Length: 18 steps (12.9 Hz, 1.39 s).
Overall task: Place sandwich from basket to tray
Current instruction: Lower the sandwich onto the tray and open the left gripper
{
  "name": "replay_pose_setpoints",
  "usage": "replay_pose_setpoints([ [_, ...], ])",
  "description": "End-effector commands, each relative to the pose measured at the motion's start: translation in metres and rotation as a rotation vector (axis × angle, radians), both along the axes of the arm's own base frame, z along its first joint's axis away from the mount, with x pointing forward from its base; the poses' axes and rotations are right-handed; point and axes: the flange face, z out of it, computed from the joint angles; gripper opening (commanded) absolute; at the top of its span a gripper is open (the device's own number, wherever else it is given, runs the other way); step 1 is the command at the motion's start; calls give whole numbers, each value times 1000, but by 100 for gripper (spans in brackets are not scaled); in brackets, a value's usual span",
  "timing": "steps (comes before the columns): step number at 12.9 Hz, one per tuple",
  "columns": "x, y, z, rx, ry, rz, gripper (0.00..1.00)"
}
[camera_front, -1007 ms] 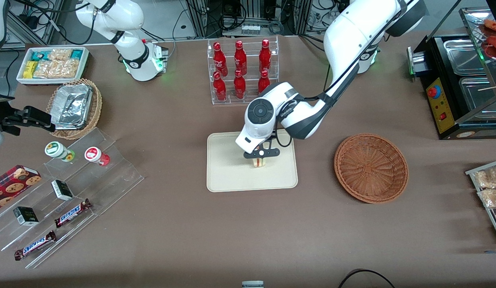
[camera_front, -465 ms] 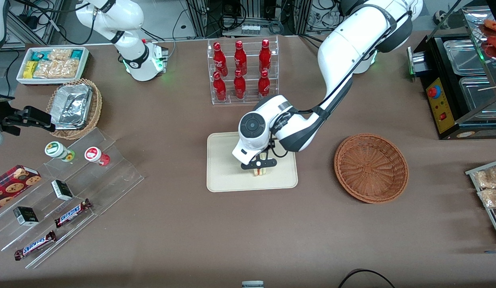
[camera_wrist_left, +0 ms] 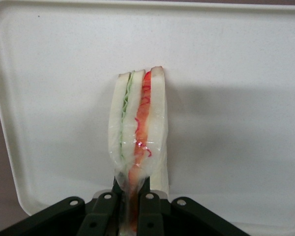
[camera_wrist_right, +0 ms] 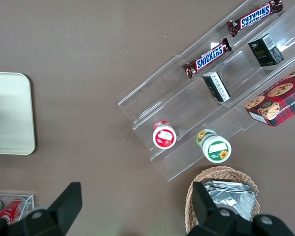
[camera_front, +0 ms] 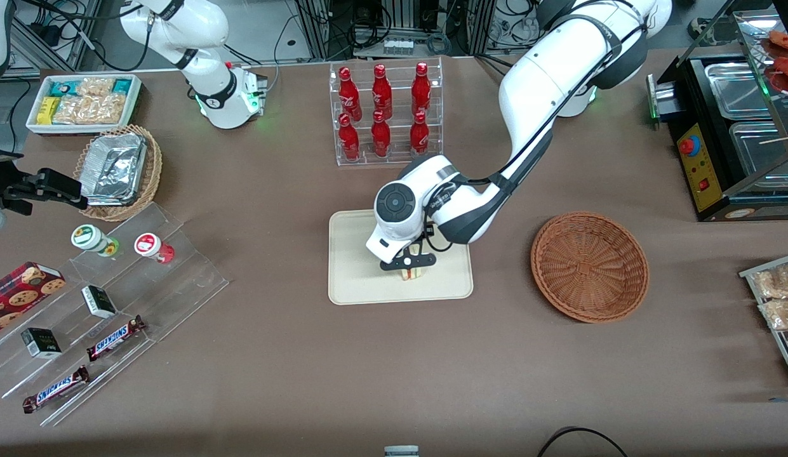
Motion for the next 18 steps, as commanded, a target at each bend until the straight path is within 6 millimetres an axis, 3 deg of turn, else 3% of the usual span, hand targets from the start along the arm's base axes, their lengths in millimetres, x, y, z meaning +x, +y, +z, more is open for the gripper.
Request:
replay_pose_setpoints([
  [1, 3, -6, -1, 30, -25, 22, 0],
  [2, 2, -7, -1, 27, -25, 30, 0],
  [3, 3, -7, -2, 23, -28, 32, 15],
  [5, 4, -8, -4, 20, -30, 38, 95],
  [6, 3, -8, -4, 21, -29, 38, 100],
  [11, 3, -8, 8, 20, -38, 32, 100],
  [18, 12, 11, 81, 35, -68, 43, 100],
])
